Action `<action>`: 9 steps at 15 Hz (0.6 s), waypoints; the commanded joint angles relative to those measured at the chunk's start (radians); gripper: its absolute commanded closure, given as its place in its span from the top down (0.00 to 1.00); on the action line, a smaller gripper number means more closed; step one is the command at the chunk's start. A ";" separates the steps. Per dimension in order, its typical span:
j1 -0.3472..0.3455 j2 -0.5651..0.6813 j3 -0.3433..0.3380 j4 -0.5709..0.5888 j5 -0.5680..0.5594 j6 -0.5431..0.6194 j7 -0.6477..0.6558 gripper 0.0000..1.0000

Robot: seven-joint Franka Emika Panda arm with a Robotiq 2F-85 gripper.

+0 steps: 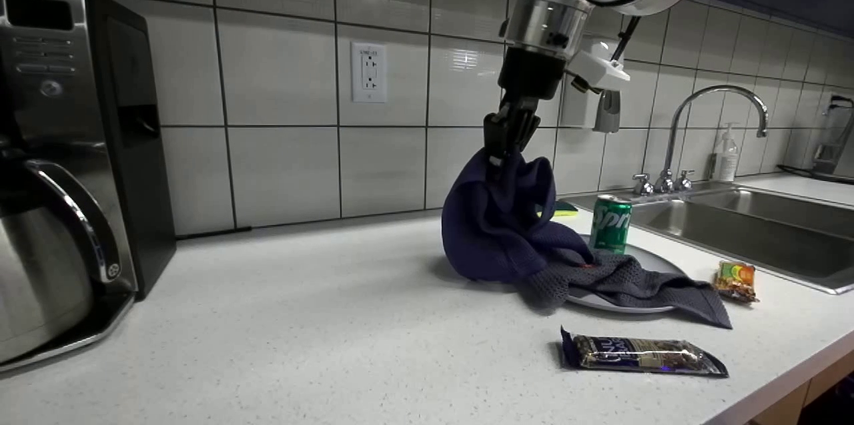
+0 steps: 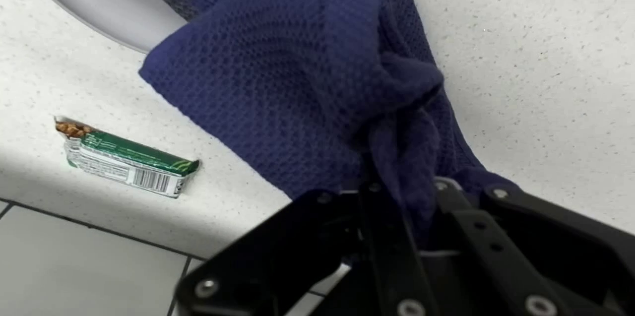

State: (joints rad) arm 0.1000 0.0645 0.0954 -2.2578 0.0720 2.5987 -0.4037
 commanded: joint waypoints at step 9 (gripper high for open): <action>0.025 0.125 0.092 0.148 0.020 0.041 -0.040 0.03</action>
State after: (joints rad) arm 0.1309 0.1420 0.1598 -2.1707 0.0720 2.6331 -0.4054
